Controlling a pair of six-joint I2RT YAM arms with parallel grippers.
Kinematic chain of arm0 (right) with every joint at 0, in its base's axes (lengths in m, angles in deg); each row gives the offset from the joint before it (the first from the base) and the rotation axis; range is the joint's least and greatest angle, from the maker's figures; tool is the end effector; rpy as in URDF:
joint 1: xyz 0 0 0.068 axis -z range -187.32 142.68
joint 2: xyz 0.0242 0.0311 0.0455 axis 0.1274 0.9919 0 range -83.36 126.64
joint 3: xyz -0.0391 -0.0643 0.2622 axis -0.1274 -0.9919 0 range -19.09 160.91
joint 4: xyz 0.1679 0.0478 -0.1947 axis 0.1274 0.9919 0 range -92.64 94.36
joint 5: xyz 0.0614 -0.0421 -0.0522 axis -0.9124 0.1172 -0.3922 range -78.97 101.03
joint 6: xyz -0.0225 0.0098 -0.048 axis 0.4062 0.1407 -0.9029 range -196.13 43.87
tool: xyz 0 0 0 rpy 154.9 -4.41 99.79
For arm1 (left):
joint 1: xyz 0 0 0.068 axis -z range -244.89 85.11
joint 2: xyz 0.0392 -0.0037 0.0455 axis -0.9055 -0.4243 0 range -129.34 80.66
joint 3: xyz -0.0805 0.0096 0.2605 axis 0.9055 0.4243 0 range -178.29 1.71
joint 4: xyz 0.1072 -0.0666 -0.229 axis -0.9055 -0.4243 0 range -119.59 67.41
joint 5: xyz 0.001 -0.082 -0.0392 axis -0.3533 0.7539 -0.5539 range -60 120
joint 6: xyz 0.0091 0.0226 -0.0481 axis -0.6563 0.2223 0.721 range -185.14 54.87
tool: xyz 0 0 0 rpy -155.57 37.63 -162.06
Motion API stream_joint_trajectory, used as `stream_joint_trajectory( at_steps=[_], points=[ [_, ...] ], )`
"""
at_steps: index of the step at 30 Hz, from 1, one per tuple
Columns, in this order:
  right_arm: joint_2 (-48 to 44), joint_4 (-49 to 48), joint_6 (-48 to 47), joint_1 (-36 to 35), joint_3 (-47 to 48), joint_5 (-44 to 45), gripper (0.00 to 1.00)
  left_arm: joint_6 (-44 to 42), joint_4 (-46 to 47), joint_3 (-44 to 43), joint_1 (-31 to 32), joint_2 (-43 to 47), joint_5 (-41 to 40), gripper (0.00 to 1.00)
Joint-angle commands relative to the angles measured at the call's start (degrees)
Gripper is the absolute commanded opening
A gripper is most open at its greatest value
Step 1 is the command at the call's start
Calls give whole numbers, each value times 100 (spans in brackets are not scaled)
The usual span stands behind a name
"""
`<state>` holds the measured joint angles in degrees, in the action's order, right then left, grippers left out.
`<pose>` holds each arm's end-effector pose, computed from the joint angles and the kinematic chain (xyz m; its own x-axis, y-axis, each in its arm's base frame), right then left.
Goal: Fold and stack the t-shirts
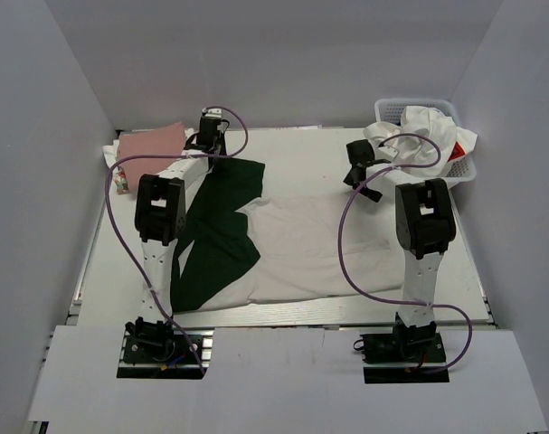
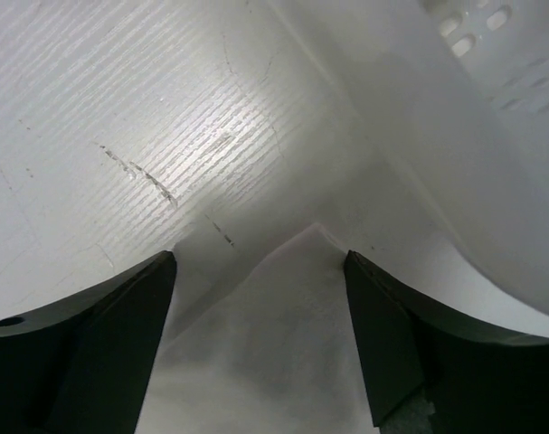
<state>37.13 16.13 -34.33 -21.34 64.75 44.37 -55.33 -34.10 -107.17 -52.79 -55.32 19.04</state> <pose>0.4367 0.0890 0.1574 -0.5287 0.4420 -0.7247 0.6072 0.7935 0.0410 0.5298 -0.1066 0.1707 -0.6116 -0.0399 -0.7902 -0.0442 0.9989 -0.0162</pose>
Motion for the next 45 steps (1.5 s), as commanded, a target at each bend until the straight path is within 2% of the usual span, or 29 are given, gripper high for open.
stream_joint_trajectory(
  at_steps=[1,3,4,5,7,11,16,22,23,30,34,35,38,41,43,45],
  points=[
    [379,-884,-59,101,45,-513,77,-57,139,148,-32,783,208,0],
    [318,-1136,-154,119,-51,-556,64,-57,140,218,-32,853,208,0],
    [257,-1164,-216,102,-112,-583,51,-57,140,270,-32,932,208,0],
    [221,-1165,-329,93,-121,-540,27,-57,140,271,-32,985,208,0],
    [151,-1130,-392,84,-78,-531,16,3,140,332,-32,1082,261,0],
    [-7,-1182,-813,40,-130,-653,3,4,315,778,-32,1468,322,0],
    [-438,-1269,-919,13,-534,-504,3,109,746,1842,73,2636,270,0],
    [-1211,-1727,-1016,-22,-1403,-513,0,838,1360,4291,126,4402,848,0],
    [-1394,-1788,-1042,-13,-1527,-539,0,961,1362,4531,126,4892,998,0],
    [-2001,-1806,-1051,-4,-2054,-610,0,1812,1020,6454,179,6784,1903,0],
    [-2292,-2008,-999,40,-2371,-584,0,2236,169,7160,179,8251,2168,0],
    [-2336,-1982,-1025,40,-2485,-488,0,2306,-277,7275,179,8907,2238,0],
    [-2547,-1947,-990,75,-2625,-478,0,2684,-1322,7714,179,10007,2239,0],
    [-2618,-1711,-902,136,-2688,-548,0,3149,-2369,7995,179,10608,1967,0],
    [-2644,-1543,-867,207,-2758,-583,0,3482,-2645,8136,179,11066,1966,0],
    [-2688,-1403,-735,303,-2916,-592,0,3703,-2890,8277,179,11277,2290,0]
  ],
)
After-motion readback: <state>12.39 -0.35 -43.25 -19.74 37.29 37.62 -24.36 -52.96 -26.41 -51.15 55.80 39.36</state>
